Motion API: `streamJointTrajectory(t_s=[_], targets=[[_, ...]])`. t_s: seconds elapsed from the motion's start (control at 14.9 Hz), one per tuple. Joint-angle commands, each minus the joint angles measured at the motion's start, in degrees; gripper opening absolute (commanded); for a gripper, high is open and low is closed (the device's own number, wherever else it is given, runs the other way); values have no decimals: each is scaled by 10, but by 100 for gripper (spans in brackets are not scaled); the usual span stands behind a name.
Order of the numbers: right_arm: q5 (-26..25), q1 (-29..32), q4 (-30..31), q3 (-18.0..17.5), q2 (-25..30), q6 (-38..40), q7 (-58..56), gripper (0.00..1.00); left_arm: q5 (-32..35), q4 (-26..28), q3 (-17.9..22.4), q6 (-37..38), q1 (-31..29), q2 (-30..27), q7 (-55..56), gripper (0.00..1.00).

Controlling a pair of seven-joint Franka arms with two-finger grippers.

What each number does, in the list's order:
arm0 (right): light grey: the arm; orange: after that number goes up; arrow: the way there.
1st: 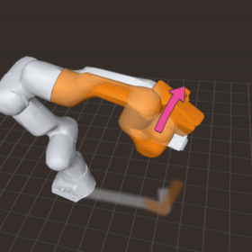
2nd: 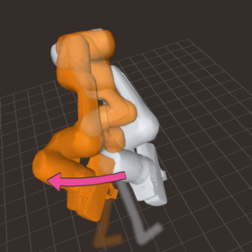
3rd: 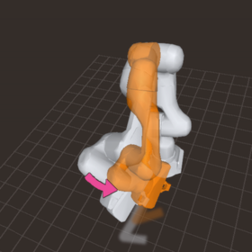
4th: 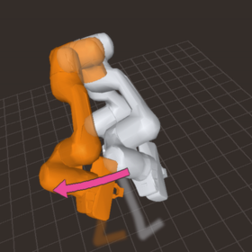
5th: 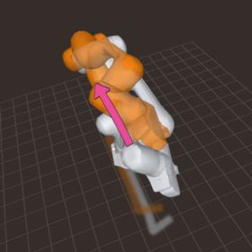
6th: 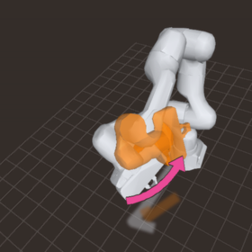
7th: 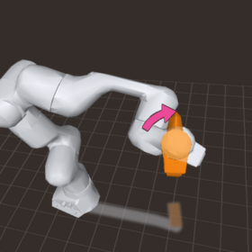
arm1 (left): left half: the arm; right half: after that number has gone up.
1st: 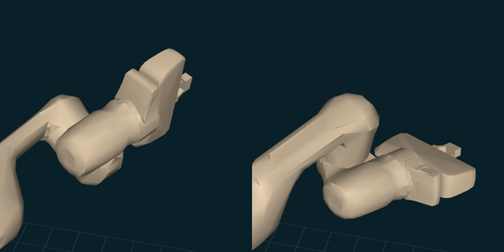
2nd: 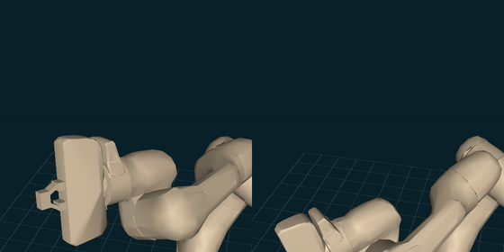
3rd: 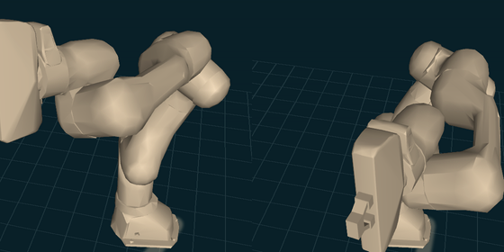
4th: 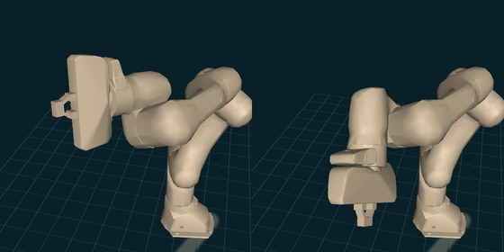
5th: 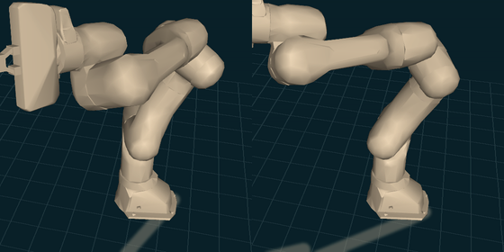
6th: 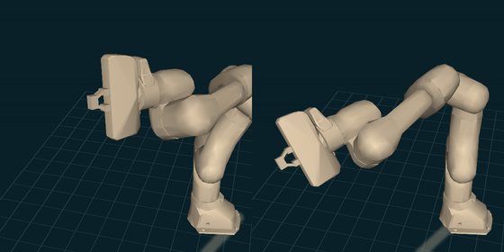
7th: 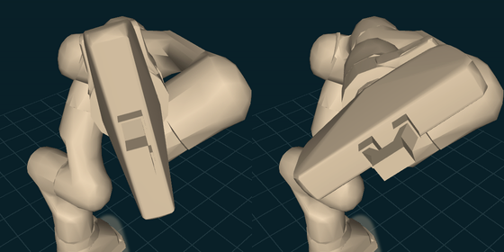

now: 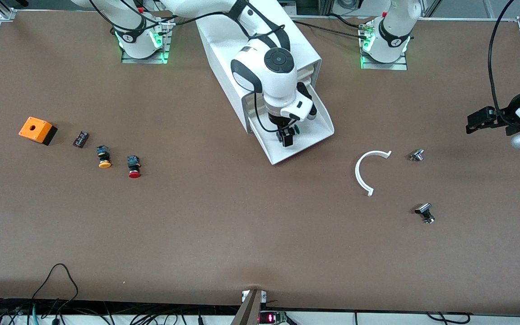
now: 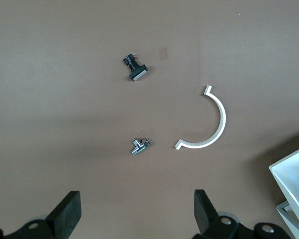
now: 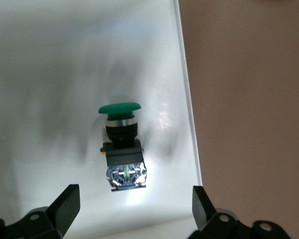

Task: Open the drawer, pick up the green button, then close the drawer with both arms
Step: 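Lower the right gripper into the drawer and grasp the green button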

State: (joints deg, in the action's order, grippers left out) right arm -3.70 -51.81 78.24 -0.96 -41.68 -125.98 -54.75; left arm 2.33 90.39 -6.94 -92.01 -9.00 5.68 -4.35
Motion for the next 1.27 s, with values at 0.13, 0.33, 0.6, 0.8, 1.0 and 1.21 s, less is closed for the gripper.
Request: streamJointTrajectory(t_s=[0.13,0.33,0.6,0.8,1.0,1.21], targets=[[-10,-8,-19,-4,-26,-5,-4,100,15,-19,-2,15,-1,8,9,100],[-8,-8,-19,-9,-31,-5,0,100,15,-21,-2,15,-1,11,9,100],[-4,-7,-19,-13,-39,-6,5,100,15,-21,-2,15,-1,12,9,100],[-5,-11,-18,-13,-41,-5,21,99,15,-22,-2,15,-1,12,9,100],[-9,-12,-18,-13,-41,-5,18,88,15,-22,-2,15,-2,12,9,100],[-9,-12,-19,-13,-41,-5,18,74,15,-23,-2,15,-2,14,9,100]])
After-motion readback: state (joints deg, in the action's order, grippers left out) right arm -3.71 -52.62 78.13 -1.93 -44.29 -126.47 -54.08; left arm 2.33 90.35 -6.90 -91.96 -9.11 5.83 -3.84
